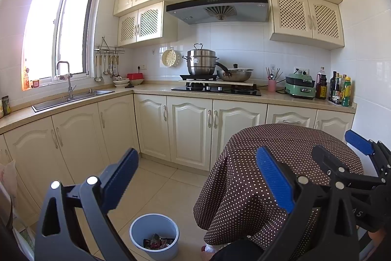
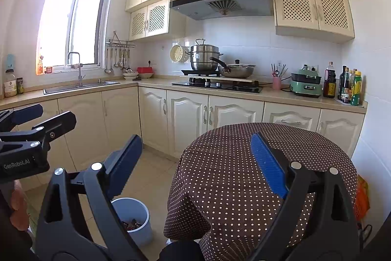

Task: Collect trash

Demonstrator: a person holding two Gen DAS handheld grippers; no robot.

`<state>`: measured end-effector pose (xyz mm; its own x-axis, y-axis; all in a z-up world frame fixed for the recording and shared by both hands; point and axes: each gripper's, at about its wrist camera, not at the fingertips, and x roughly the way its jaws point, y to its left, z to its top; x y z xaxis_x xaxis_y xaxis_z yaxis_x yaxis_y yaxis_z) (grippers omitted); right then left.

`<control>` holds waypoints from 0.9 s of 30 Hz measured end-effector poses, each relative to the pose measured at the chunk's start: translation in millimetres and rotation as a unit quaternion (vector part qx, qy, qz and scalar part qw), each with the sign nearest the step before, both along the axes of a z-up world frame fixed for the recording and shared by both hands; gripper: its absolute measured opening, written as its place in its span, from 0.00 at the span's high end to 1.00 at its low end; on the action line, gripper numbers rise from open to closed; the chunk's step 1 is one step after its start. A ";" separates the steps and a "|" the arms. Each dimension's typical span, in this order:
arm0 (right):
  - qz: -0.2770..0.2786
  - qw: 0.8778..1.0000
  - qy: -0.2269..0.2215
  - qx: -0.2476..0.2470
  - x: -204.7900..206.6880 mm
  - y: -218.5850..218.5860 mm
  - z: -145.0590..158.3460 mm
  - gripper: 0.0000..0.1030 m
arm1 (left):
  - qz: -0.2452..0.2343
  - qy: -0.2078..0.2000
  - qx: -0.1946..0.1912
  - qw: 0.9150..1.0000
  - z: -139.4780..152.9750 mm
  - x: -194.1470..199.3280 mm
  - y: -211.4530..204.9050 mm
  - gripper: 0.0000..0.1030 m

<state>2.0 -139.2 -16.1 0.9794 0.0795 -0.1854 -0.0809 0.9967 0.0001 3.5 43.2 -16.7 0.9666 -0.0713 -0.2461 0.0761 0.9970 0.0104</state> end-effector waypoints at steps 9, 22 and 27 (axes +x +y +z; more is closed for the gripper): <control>0.000 1.000 0.001 0.001 0.8 -0.7 -0.4 0.13 | 0.001 0.001 -0.001 1.000 -1.0 -0.4 -0.8 0.07; 0.000 1.000 0.002 0.000 -0.1 -1.8 -2.5 0.13 | 0.001 0.004 0.000 1.000 -3.1 0.4 -3.9 0.07; 0.001 1.000 0.004 0.000 -0.4 -3.3 -4.0 0.13 | 0.001 0.004 0.001 1.000 -3.8 0.6 -5.9 0.07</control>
<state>1.6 -142.5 -20.2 0.9779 0.0807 -0.1927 -0.0821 0.9966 0.0012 4.0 37.3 -20.5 0.9647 -0.0691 -0.2541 0.0743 0.9972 0.0111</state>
